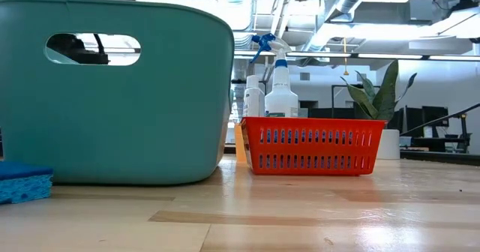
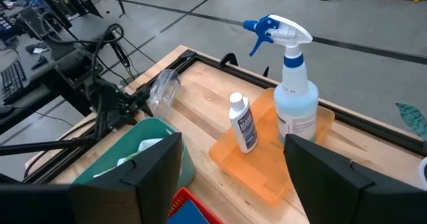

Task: Pick & Place Kitchen Items
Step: Put the transparent spray bottle into the orange bin

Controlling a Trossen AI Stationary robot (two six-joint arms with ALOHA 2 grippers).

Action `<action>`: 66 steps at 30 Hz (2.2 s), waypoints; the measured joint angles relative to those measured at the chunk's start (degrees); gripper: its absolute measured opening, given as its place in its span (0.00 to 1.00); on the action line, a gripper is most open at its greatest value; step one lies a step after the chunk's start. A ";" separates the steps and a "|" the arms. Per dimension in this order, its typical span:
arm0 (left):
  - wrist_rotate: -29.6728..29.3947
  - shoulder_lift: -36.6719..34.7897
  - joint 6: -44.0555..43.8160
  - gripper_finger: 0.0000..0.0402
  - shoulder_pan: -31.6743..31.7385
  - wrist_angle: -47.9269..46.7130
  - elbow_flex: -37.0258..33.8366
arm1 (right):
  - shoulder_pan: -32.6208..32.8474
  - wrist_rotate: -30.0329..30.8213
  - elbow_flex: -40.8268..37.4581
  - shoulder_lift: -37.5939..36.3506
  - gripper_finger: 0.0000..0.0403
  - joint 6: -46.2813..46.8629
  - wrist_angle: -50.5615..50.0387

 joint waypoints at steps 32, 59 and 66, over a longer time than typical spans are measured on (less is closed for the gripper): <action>-0.58 0.00 5.22 0.42 3.30 5.63 -3.58 | 0.00 -0.01 0.00 0.04 0.63 1.49 1.33; -12.94 -5.39 6.09 0.37 3.32 6.65 -3.61 | 0.00 -0.03 -0.04 0.81 0.63 1.49 2.34; -16.07 -13.92 1.81 0.34 3.32 7.33 -3.58 | -0.01 0.08 -0.04 0.81 0.63 1.49 2.90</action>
